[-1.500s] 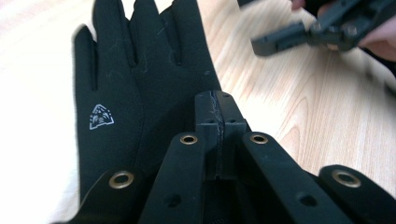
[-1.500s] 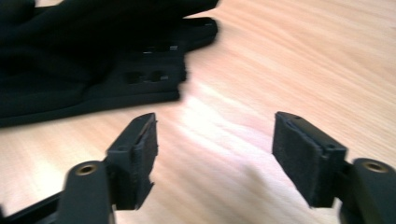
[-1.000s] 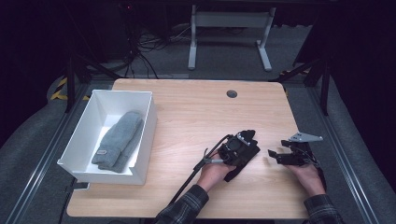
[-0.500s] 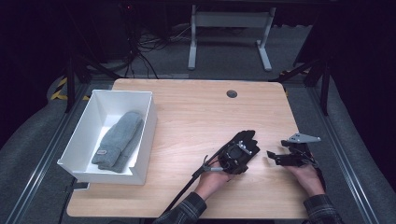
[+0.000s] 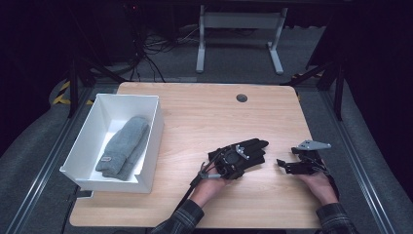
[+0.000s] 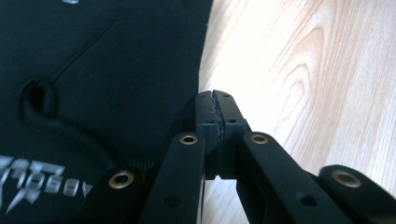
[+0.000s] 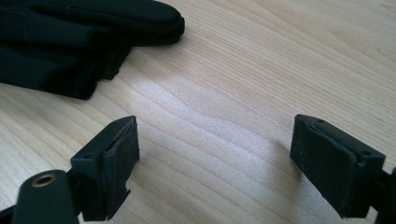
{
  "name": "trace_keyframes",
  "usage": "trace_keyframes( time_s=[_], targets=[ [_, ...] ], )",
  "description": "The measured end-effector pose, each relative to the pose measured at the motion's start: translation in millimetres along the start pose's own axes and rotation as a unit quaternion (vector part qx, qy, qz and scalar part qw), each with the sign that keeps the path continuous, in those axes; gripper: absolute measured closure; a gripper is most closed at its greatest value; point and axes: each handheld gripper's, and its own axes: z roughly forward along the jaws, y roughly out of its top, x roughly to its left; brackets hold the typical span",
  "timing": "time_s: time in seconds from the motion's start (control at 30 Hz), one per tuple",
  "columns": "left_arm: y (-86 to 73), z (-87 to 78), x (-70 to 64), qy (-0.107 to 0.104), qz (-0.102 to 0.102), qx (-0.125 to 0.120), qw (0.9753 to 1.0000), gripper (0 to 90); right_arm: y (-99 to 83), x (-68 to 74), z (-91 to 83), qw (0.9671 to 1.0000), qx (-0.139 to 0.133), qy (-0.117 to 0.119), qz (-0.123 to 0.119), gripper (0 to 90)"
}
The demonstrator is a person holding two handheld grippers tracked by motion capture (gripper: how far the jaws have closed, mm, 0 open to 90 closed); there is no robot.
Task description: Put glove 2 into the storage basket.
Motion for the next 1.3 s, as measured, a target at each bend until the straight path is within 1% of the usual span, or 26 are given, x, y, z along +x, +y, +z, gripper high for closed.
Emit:
trace_keyframes(
  time_s=[0.07, 0.13, 0.17, 0.2, 0.23, 0.27, 0.33, 0.37, 0.4, 0.43, 0.47, 0.5, 0.53, 0.6, 0.67, 0.73, 0.8, 0.9, 0.93, 0.97, 1.03, 1.07, 1.13, 1.23, 1.3],
  targets=[
    [-0.5, -5.8, 2.1, -0.003, 0.004, -0.007, 1.0, 89.7, 0.1, -0.3, 0.4, 1.0, 0.002, 0.002, 0.001, 15.9],
    [0.2, -11.3, 5.0, -0.009, 0.015, -0.012, 0.9998, 84.2, 0.2, 0.1, 0.6, 1.0, 0.003, 0.001, 0.0, 15.6],
    [1.1, -13.7, 6.3, -0.01, 0.021, -0.012, 0.9997, 81.8, 0.2, 0.1, 0.7, 1.0, 0.003, 0.002, 0.0, 15.6],
    [1.9, -15.7, 7.8, -0.006, 0.026, -0.013, 0.9995, 78.5, 0.2, 0.1, 0.8, 1.0, 0.003, 0.002, -0.001, 15.5],
    [3.5, -19.3, 10.6, 0.0, 0.03, -0.021, 0.9993, 74.5, 0.2, 0.2, 0.8, 1.0, 0.003, 0.002, -0.001, 15.5],
    [5.1, -22.8, 14.5, -0.001, 0.031, -0.03, 0.9991, 70.2, 0.2, 0.2, 0.8, 1.0, 0.003, 0.002, -0.001, 15.4],
    [9.4, -28.5, 21.5, 0.007, 0.04, -0.035, 0.9986, 58.7, 0.3, 0.3, 0.9, 1.0, 0.004, 0.002, -0.001, 15.4],
    [9.4, -28.5, 21.5, 0.007, 0.04, -0.035, 0.9986, 54.1, 0.2, 0.3, 0.9, 1.0, 0.003, 0.002, -0.001, 15.3],
    [13.6, -31.8, 27.8, 0.013, 0.047, -0.046, 0.9977, 49.5, 0.3, 0.3, 0.9, 1.0, 0.004, 0.002, -0.001, 15.4],
    [13.6, -31.8, 27.8, 0.013, 0.047, -0.046, 0.9977, 46.4, 0.3, 0.3, 0.9, 1.0, 0.004, 0.002, -0.001, 15.4],
    [17.0, -32.6, 32.4, 0.014, 0.055, -0.046, 0.9973, 46.4, 0.3, 0.3, 0.9, 1.0, 0.004, 0.002, -0.001, 15.4],
    [19.4, -32.1, 34.9, 0.02, 0.061, -0.05, 0.9967, 41.2, 0.3, 0.3, 0.9, 1.0, 0.004, 0.002, -0.001, 15.3],
    [22.8, -30.9, 38.5, 0.018, 0.067, -0.046, 0.9966, 37.9, 0.3, 0.3, 0.9, 1.0, 0.004, 0.002, -0.001, 15.3],
    [26.9, -26.8, 42.3, 0.021, 0.071, -0.048, 0.9961, 31.2, 0.3, 0.3, 0.9, 1.0, 0.004, 0.002, -0.001, 15.3],
    [30.5, -22.0, 46.3, 0.017, 0.083, -0.045, 0.9954, 25.0, 0.3, 0.3, 0.9, 1.0, 0.004, 0.002, -0.001, 15.3],
    [32.5, -16.3, 49.1, 0.017, 0.086, -0.043, 0.9953, 18.4, 0.3, 0.3, 0.9, 1.0, 0.004, 0.002, -0.001, 15.3],
    [34.0, -9.8, 51.6, 0.022, 0.088, -0.041, 0.995, 16.0, 0.3, 0.3, 0.9, 1.0, 0.004, 0.002, -0.001, 15.3],
    [35.2, -0.8, 54.1, 0.023, 0.09, -0.035, 0.9951, 15.4, 0.3, 0.3, 0.9, 1.0, 0.004, 0.002, -0.001, 15.3],
    [34.9, 3.3, 54.1, 0.025, 0.09, -0.03, 0.9952, 15.4, 0.3, 0.3, 0.9, 1.0, 0.004, 0.002, -0.001, 15.2],
    [34.7, 5.9, 54.8, 0.025, 0.095, -0.023, 0.9949, 15.4, 0.3, 0.3, 0.9, 1.0, 0.004, 0.002, -0.001, 15.3],
    [33.6, 11.0, 56.1, 0.027, 0.095, -0.013, 0.995, 15.4, 0.3, 0.2, 0.9, 1.0, 0.004, 0.003, -0.001, 15.3],
    [32.5, 13.2, 56.9, 0.022, 0.092, -0.007, 0.9955, 15.5, 0.3, 0.2, 1.0, 1.0, 0.004, 0.003, -0.001, 15.3],
    [31.8, 15.2, 57.9, 0.021, 0.096, -0.008, 0.9951, 15.9, 0.3, 0.1, 1.0, 1.0, 0.003, 0.003, -0.002, 15.3],
    [29.6, 17.1, 60.0, 0.013, 0.097, -0.007, 0.9951, 17.0, 0.3, 0.1, 1.1, 1.0, 0.004, 0.003, -0.002, 15.3],
    [29.1, 17.4, 60.2, 0.013, 0.101, -0.006, 0.9948, 18.6, 0.3, 0.1, 1.1, 1.0, 0.004, 0.003, -0.002, 15.3]
  ],
)
